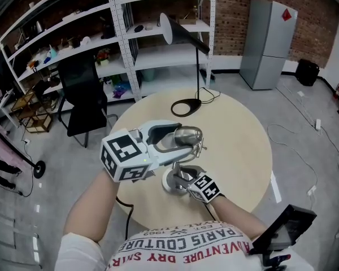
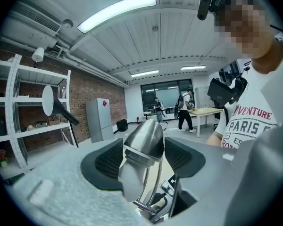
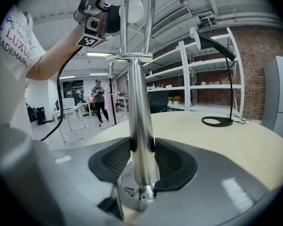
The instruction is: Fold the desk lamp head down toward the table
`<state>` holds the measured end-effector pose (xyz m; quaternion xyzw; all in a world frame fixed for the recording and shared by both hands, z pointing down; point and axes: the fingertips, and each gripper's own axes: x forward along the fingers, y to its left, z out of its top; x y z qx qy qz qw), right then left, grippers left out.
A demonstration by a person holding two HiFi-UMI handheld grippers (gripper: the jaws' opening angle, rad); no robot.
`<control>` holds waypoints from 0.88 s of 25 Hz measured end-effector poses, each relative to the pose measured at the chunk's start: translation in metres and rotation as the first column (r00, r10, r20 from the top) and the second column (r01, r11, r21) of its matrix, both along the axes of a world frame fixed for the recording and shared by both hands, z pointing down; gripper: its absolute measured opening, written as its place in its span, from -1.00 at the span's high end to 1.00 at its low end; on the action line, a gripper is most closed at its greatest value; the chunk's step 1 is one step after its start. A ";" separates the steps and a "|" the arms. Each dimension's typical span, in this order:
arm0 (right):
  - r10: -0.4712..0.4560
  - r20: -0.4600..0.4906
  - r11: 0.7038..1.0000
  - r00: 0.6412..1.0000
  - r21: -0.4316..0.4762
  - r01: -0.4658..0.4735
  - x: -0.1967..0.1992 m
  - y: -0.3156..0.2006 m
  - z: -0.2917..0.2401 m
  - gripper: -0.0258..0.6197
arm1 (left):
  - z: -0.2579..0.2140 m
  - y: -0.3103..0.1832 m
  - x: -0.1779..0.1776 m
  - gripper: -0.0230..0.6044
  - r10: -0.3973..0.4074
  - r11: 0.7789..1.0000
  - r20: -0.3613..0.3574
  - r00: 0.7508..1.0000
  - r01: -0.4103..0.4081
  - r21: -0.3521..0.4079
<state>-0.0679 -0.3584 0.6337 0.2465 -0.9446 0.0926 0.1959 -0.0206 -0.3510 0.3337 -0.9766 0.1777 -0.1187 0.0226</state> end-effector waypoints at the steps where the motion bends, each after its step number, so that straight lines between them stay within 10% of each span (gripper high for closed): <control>1: -0.001 0.000 1.000 1.000 0.000 0.001 0.000 0.000 0.001 0.44 | 0.001 0.000 0.000 0.02 0.006 1.000 0.002 1.000 -0.006 -0.002; 22: -0.006 0.001 1.000 1.000 -0.006 0.006 0.005 -0.006 0.007 0.44 | 0.006 -0.008 -0.002 0.09 0.024 0.999 0.017 1.000 -0.023 -0.042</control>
